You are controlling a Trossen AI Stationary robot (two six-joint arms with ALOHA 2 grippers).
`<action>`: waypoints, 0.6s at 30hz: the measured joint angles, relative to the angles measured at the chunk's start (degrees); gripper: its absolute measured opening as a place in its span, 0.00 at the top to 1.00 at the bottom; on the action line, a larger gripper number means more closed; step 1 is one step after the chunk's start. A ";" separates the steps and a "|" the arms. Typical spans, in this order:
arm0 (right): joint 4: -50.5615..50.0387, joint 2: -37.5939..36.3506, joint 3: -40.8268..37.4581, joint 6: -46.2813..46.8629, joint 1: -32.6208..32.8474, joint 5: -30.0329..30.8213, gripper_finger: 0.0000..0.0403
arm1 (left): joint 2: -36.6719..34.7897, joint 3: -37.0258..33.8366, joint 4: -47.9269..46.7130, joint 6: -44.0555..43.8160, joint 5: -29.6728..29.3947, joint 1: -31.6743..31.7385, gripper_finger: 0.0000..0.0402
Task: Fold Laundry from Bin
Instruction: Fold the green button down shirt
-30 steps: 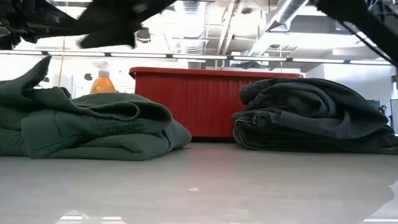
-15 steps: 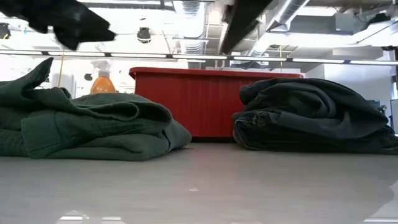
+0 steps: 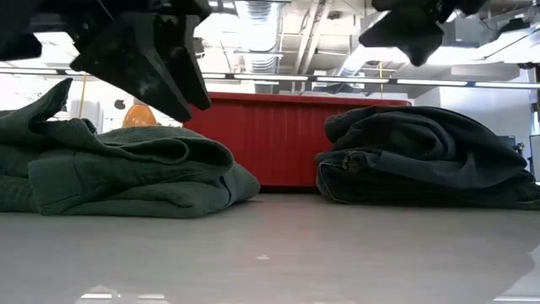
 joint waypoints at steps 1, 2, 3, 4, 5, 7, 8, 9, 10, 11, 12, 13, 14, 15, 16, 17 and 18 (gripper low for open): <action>0.10 -0.06 -0.14 -0.22 0.48 0.93 0.48 | 1.04 1.41 -1.51 -0.10 0.36 0.24 0.62; -0.06 0.05 -0.20 -0.34 0.87 1.50 0.48 | 1.67 2.38 -2.67 -0.28 0.81 0.51 0.62; -0.27 0.25 -0.25 -0.46 1.15 1.75 0.48 | 2.13 3.05 -4.11 -0.51 1.11 0.80 0.62; -0.59 0.32 -0.34 -0.48 1.35 1.81 0.48 | 2.45 3.32 -4.97 -0.88 1.34 1.15 0.62; -0.60 0.31 -0.39 -0.58 1.34 1.81 0.48 | 2.65 3.35 -5.21 -1.28 1.55 1.61 0.62; -0.11 0.20 -0.33 -0.83 1.42 1.90 0.48 | 2.80 2.97 -5.29 -2.05 2.51 2.67 0.62; -0.12 0.20 -0.31 -1.32 1.60 1.95 0.48 | 2.82 2.61 -4.97 -2.66 3.09 3.25 0.62; -0.24 0.21 -0.31 -1.73 1.75 1.98 0.48 | 2.84 2.41 -4.92 -3.27 3.55 3.81 0.62; -0.41 0.24 -0.33 -1.91 1.80 1.98 0.49 | 2.92 2.18 -4.77 -3.89 3.78 4.23 0.62; -0.50 0.24 -0.31 -1.94 1.80 1.98 0.49 | 2.96 1.89 -4.76 -4.50 3.78 4.62 0.62; -0.38 0.24 -0.31 -1.94 1.80 1.99 0.49 | 2.95 1.62 -4.92 -4.99 3.74 4.90 0.62; -0.36 0.24 -0.31 -1.96 1.80 2.04 0.49 | 2.95 1.56 -5.10 -5.27 3.67 5.14 0.63; -0.40 0.24 -0.31 -1.98 1.80 2.34 0.49 | 2.97 1.56 -5.05 -5.41 3.43 5.31 0.63; -0.46 0.24 -0.31 -2.02 1.78 2.83 0.49 | 2.97 1.56 -4.98 -5.45 3.08 5.32 0.65; -0.46 0.24 -0.31 -2.08 1.78 3.14 0.49 | 2.95 1.56 -4.96 -5.40 2.58 5.32 0.67; -0.45 0.24 -0.31 -2.12 1.75 3.22 0.49 | 2.95 1.56 -4.88 -5.16 2.26 5.32 0.69; -0.47 0.24 -0.31 -2.12 1.60 3.23 0.49 | 2.95 1.56 -4.83 -5.00 2.04 5.32 0.73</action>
